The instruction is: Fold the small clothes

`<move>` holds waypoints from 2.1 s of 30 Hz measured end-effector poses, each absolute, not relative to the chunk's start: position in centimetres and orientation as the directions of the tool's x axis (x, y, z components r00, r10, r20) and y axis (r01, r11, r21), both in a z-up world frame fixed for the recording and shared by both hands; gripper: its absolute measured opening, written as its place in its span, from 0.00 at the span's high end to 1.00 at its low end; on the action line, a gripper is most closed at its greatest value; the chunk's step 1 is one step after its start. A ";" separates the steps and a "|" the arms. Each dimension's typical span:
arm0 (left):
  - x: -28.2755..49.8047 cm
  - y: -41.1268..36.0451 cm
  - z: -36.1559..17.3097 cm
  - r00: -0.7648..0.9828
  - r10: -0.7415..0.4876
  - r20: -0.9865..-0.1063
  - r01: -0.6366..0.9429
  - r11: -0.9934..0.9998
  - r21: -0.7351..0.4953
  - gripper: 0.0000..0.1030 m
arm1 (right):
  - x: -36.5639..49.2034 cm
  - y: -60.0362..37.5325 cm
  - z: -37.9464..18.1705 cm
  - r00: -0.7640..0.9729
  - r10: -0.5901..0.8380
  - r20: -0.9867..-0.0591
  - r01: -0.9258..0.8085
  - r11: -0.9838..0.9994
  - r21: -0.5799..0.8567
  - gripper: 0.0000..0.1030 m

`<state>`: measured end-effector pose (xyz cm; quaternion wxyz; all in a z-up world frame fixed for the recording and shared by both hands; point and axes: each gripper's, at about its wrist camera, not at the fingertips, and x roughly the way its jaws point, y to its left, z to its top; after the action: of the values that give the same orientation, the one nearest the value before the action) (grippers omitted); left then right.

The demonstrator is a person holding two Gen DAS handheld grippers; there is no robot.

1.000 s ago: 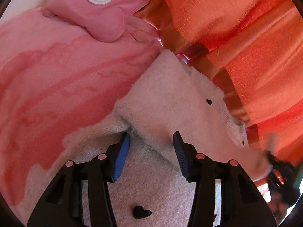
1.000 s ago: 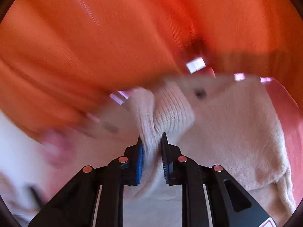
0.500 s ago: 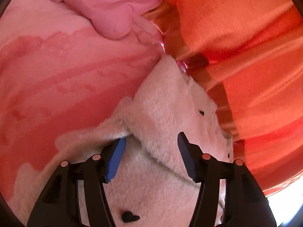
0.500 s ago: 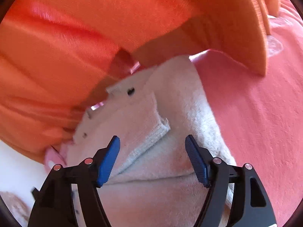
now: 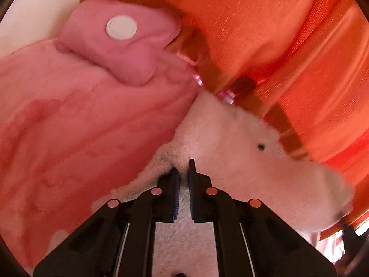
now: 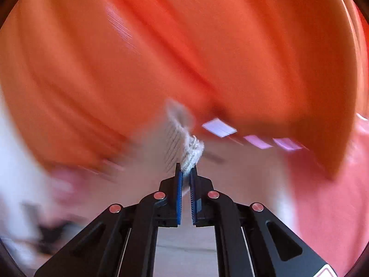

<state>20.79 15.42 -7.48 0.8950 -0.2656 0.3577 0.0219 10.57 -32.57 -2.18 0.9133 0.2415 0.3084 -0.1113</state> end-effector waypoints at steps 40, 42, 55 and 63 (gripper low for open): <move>-2.3 22.3 -8.1 0.591 -0.228 -0.773 -0.191 0.892 -0.409 0.21 | -14.8 -29.5 -8.4 0.613 0.173 -0.771 0.410 0.764 0.498 0.38; -2.0 22.3 -8.9 0.563 -0.266 -0.783 -0.188 0.881 -0.435 0.21 | -15.0 -29.3 -8.5 0.619 0.193 -0.761 0.398 0.759 0.516 0.33; -2.1 19.1 -9.0 0.566 -0.258 -0.783 -0.063 0.933 -0.354 0.93 | -14.1 -27.6 -7.6 0.636 0.152 -0.757 0.342 0.823 0.453 0.90; -8.2 17.9 -3.8 0.605 -0.215 -0.766 0.049 0.971 -0.233 0.94 | -21.0 -25.7 -2.4 0.749 0.050 -0.661 0.299 0.865 0.404 0.92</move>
<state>-8.17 17.86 -3.76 0.8910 -0.0944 0.4379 -0.0741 -20.95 -25.69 -2.45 0.9009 0.2508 0.3473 -0.0692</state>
